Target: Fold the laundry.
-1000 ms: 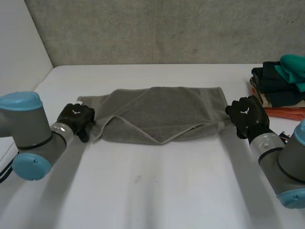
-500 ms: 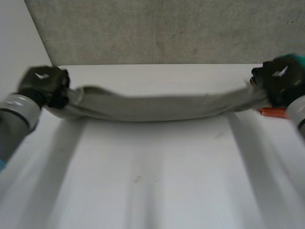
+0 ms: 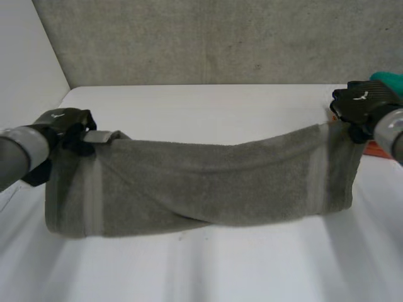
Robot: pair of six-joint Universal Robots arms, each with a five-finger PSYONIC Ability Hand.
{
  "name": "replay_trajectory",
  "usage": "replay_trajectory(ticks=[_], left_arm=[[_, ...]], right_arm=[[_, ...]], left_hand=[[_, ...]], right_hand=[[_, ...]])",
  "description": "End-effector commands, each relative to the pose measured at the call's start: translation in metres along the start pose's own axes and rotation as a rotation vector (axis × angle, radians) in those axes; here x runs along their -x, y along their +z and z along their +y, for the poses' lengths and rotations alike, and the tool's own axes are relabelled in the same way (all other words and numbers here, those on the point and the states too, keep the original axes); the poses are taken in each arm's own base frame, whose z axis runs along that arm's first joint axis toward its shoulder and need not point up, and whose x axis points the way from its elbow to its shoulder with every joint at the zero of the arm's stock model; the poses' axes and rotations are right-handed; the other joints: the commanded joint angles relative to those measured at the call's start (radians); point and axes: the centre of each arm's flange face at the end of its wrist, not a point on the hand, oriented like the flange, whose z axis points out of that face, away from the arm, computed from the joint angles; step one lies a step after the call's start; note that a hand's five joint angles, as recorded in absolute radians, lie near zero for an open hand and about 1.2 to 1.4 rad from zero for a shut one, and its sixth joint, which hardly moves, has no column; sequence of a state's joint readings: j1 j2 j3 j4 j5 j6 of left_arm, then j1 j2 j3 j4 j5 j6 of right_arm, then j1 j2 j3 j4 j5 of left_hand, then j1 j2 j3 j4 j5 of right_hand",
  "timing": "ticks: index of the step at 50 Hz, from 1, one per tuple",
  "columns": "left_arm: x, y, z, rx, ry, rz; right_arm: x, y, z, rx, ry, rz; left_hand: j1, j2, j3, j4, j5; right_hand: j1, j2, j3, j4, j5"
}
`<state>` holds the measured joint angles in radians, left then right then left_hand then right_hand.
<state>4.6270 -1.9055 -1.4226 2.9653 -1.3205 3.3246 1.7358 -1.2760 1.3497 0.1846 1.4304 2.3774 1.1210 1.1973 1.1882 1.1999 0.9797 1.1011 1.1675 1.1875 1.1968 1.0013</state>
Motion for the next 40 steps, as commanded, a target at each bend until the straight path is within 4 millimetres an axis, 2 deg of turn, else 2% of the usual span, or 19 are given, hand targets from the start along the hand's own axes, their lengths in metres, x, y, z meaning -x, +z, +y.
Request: replay_trajectory(ticks=[1,2,3,6,7,10,12,14,17,18,22,25,26,27,29,32,33,39,40], left_arm=[[-0.002,0.051,-0.05,-0.209,0.058,-0.082],[-0.002,0.054,-0.06,-0.253,0.065,-0.091],[-0.002,0.057,-0.084,-0.361,0.081,-0.102],[-0.003,0.055,-0.121,-0.544,0.105,-0.117],[-0.001,0.053,-0.141,-0.655,0.112,-0.135],[-0.001,0.05,-0.159,-0.783,0.122,-0.15],[-0.003,0.048,-0.168,-0.864,0.126,-0.153],[-0.005,0.049,-0.167,-0.877,0.125,-0.151],[-0.004,0.056,-0.15,-0.824,0.123,-0.146],[-0.004,0.058,-0.143,-0.801,0.12,-0.144],[-0.005,0.071,-0.094,-0.653,0.111,-0.125],[-0.007,0.076,-0.066,-0.574,0.102,-0.115],[-0.009,0.077,-0.056,-0.546,0.098,-0.109],[-0.012,0.079,-0.036,-0.488,0.094,-0.094],[-0.015,0.079,-0.014,-0.423,0.088,-0.07],[-0.021,0.08,0.014,-0.346,0.083,-0.044],[-0.024,0.082,0.034,-0.287,0.078,-0.028],[-0.03,0.076,0.069,-0.177,0.08,-0.012],[-0.031,0.074,0.074,-0.164,0.088,-0.011]], right_arm=[[-0.009,0.05,-0.033,-0.165,-0.027,0.227],[-0.015,0.054,-0.042,-0.215,-0.025,0.277],[-0.029,0.059,-0.061,-0.325,-0.019,0.378],[-0.051,0.061,-0.088,-0.512,-0.015,0.541],[-0.063,0.059,-0.102,-0.63,-0.009,0.638],[-0.075,0.054,-0.116,-0.77,0.004,0.746],[-0.074,0.052,-0.116,-0.81,0.005,0.765],[-0.065,0.054,-0.109,-0.788,0.008,0.723],[-0.053,0.058,-0.098,-0.75,0.021,0.659],[-0.044,0.062,-0.086,-0.714,0.042,0.609],[-0.023,0.066,-0.06,-0.636,0.072,0.514],[-0.008,0.068,-0.042,-0.574,0.079,0.445],[0.005,0.069,-0.028,-0.528,0.079,0.39],[0.012,0.069,-0.022,-0.507,0.078,0.361],[0.035,0.069,0.001,-0.441,0.075,0.262],[0.059,0.07,0.023,-0.378,0.074,0.169],[0.071,0.069,0.035,-0.345,0.072,0.123],[0.098,0.056,0.059,-0.263,0.081,0.032],[0.1,0.054,0.062,-0.254,0.082,0.024]], left_hand=[[0.275,0.199,0.208,0.196,0.242],[0.275,0.199,0.208,0.196,0.242],[0.275,0.199,0.208,0.196,0.242],[0.275,0.199,0.208,0.196,0.242],[0.275,0.199,0.208,0.196,0.242],[0.275,0.199,0.208,0.196,0.242],[0.275,0.199,0.208,0.196,0.242],[0.275,0.199,0.208,0.196,0.242],[0.275,0.199,0.208,0.196,0.242],[0.275,0.199,0.208,0.196,0.242],[0.275,0.199,0.208,0.196,0.242],[0.275,0.199,0.208,0.196,0.242],[0.275,0.199,0.208,0.196,0.242],[0.275,0.199,0.208,0.196,0.242],[0.275,0.199,0.208,0.196,0.242],[0.275,0.199,0.208,0.196,0.242],[0.275,0.199,0.208,0.196,0.242],[0.275,0.199,0.208,0.196,0.242],[0.18,0.103,0.113,0.101,0.147]], right_hand=[[0.295,0.229,0.209,0.199,0.22],[0.295,0.229,0.209,0.199,0.22],[0.295,0.229,0.209,0.199,0.22],[0.295,0.229,0.209,0.199,0.22],[0.295,0.229,0.209,0.199,0.22],[0.295,0.229,0.209,0.199,0.22],[0.295,0.229,0.209,0.199,0.22],[0.295,0.229,0.209,0.199,0.22],[0.295,0.229,0.209,0.199,0.22],[0.295,0.229,0.209,0.199,0.22],[0.295,0.229,0.209,0.199,0.22],[0.295,0.229,0.209,0.199,0.22],[0.295,0.229,0.209,0.199,0.22],[0.295,0.229,0.209,0.199,0.22],[0.295,0.229,0.209,0.199,0.22],[0.295,0.229,0.209,0.199,0.22],[0.295,0.229,0.209,0.199,0.22],[0.295,0.229,0.209,0.199,0.22],[0.295,0.229,0.209,0.199,0.22]])
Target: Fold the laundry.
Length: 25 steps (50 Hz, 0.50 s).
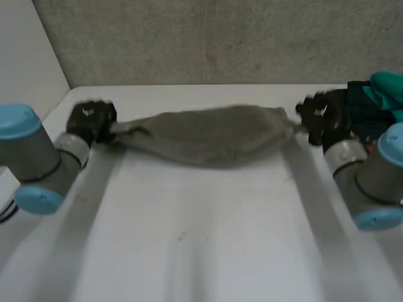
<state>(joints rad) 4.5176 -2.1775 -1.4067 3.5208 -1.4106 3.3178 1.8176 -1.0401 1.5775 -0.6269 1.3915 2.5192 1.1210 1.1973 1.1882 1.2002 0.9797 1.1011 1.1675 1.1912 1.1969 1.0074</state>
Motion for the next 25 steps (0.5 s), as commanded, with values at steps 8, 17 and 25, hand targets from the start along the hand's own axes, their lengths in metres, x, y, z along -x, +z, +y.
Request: replay_trajectory(ticks=[8,17,25], left_arm=[[-0.007,-0.045,0.04,0.162,0.186,0.031],[-0.019,-0.062,0.025,0.025,0.26,0.025],[-0.036,-0.063,0.028,-0.016,0.272,0.06]], right_arm=[[0.026,-0.037,0.021,0.11,0.029,-0.106],[0.024,-0.045,0.016,0.114,0.031,-0.108],[0.028,-0.048,0.016,0.127,0.03,-0.124]], left_hand=[[-0.375,-0.452,-0.443,-0.455,-0.409],[-0.42,-0.496,-0.487,-0.499,-0.453],[-0.417,-0.494,-0.484,-0.496,-0.45]], right_hand=[[0.295,0.229,0.205,0.199,0.214],[0.295,0.229,0.205,0.199,0.214],[0.295,0.229,0.205,0.199,0.214]])
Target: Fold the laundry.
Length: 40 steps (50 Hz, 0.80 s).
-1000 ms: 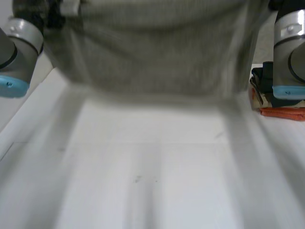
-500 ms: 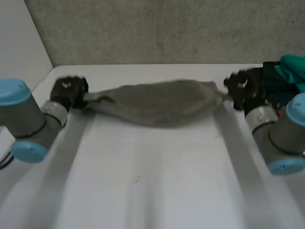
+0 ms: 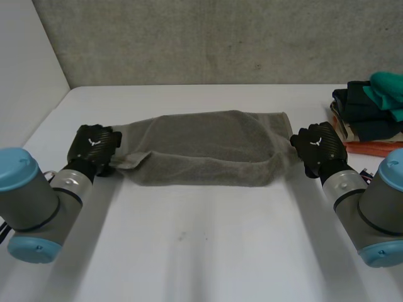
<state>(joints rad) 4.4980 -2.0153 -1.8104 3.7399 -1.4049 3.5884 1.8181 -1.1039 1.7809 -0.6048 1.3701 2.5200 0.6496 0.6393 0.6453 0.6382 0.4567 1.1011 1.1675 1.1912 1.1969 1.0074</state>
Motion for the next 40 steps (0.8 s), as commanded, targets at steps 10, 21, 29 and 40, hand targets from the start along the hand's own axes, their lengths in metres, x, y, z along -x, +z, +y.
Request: replay_trajectory(ticks=[10,21,29,40], left_arm=[[-0.029,0.008,0.006,-0.025,0.014,0.064],[0.011,0.008,-0.036,-0.062,0.003,-0.071],[0.082,-0.049,-0.095,-0.043,-0.169,-0.235],[0.087,-0.082,-0.086,0.138,-0.275,-0.139]], right_arm=[[0.003,-0.002,0.001,0.018,-0.004,-0.011],[-0.024,-0.009,-0.026,0.013,-0.011,0.021],[-0.091,-0.042,-0.077,0.074,-0.149,0.098],[-0.115,-0.073,-0.098,0.225,-0.152,0.032]], left_hand=[[0.326,0.336,0.331,0.338,0.345],[0.747,0.757,0.751,0.758,0.765],[0.747,0.757,0.751,0.758,0.765],[0.747,0.757,0.751,0.758,0.765]], right_hand=[[0.295,0.229,0.205,0.199,0.214],[0.295,0.229,0.205,0.199,0.214],[0.295,0.229,0.205,0.199,0.214],[0.295,0.229,0.205,0.199,0.214]])
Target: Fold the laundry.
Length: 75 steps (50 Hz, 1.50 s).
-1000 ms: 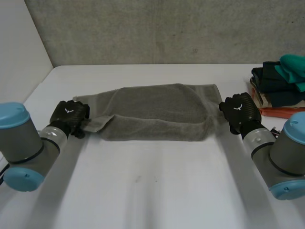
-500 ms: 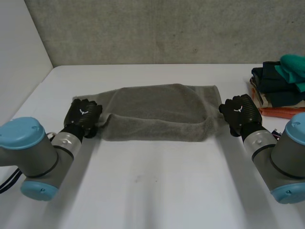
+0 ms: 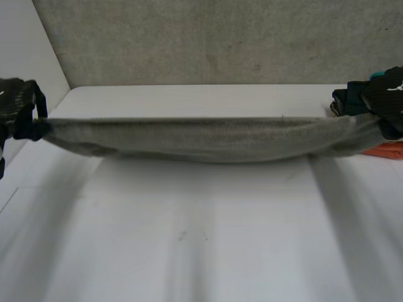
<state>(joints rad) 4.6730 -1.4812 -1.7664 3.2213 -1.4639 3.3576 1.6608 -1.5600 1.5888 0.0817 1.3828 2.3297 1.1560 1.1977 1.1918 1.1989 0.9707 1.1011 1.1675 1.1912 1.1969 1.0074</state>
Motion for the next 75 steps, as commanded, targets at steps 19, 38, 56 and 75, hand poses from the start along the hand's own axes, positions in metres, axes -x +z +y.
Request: replay_trajectory(ticks=[19,38,56,75], left_arm=[[-0.061,0.129,0.01,-0.095,0.116,0.093],[-0.039,0.168,-0.09,-0.663,0.063,-0.122],[-0.058,0.082,0.102,0.004,0.093,0.056],[-0.016,-0.079,0.083,0.484,0.518,0.266]], right_arm=[[0.024,0.111,-0.003,0.017,-0.127,0.121],[0.001,0.139,-0.065,-0.551,0.03,0.527],[0.132,0.109,0.046,-0.223,0.046,-0.069],[0.073,-0.039,0.052,0.281,-0.097,-0.388]], left_hand=[[0.24,0.199,0.204,0.197,0.251],[0.24,0.199,0.204,0.197,0.251],[0.24,0.199,0.204,0.197,0.251],[0.24,0.199,0.204,0.197,0.251]], right_hand=[[0.295,0.229,0.205,0.199,0.214],[0.295,0.229,0.205,0.199,0.214],[0.295,0.229,0.205,0.199,0.214],[0.295,0.229,0.205,0.199,0.214]])
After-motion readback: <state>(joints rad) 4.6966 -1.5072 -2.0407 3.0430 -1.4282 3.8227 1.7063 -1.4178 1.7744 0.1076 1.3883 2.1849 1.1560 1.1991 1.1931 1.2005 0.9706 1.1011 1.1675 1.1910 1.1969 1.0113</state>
